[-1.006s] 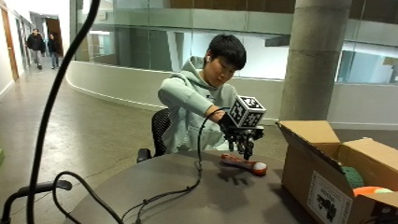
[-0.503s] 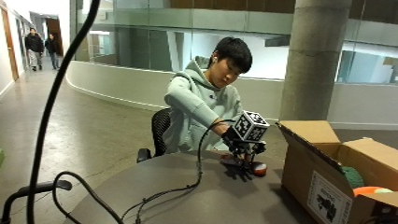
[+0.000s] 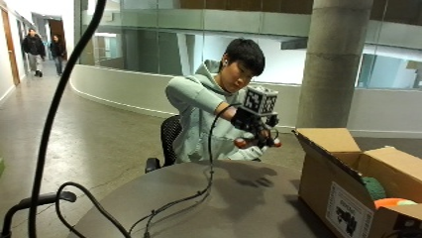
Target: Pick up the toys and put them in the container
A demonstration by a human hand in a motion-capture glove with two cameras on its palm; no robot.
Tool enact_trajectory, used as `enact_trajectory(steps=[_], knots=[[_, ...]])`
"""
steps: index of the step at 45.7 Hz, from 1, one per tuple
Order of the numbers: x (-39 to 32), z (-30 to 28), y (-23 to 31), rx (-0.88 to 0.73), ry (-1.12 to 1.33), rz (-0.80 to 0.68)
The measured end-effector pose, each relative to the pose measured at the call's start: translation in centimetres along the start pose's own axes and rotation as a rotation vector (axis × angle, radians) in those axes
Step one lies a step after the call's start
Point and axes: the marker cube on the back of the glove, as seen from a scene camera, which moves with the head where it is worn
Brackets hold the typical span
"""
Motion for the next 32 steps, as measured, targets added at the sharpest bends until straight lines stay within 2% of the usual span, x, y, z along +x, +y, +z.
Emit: enact_trajectory(steps=[2,13,18,22,26,32], knots=[[1.0,-3.1,-0.6,0.043,0.007,-0.032],[1.2,-19.4,-5.2,0.328,-0.093,0.033],[-1.0,-24.0,-7.8,0.447,-0.121,0.085],[-1.4,-25.0,-10.9,0.522,-0.157,0.106],[-1.3,-23.8,-14.1,0.488,-0.145,0.151],[-1.0,-20.2,-17.2,0.243,-0.136,0.186]])
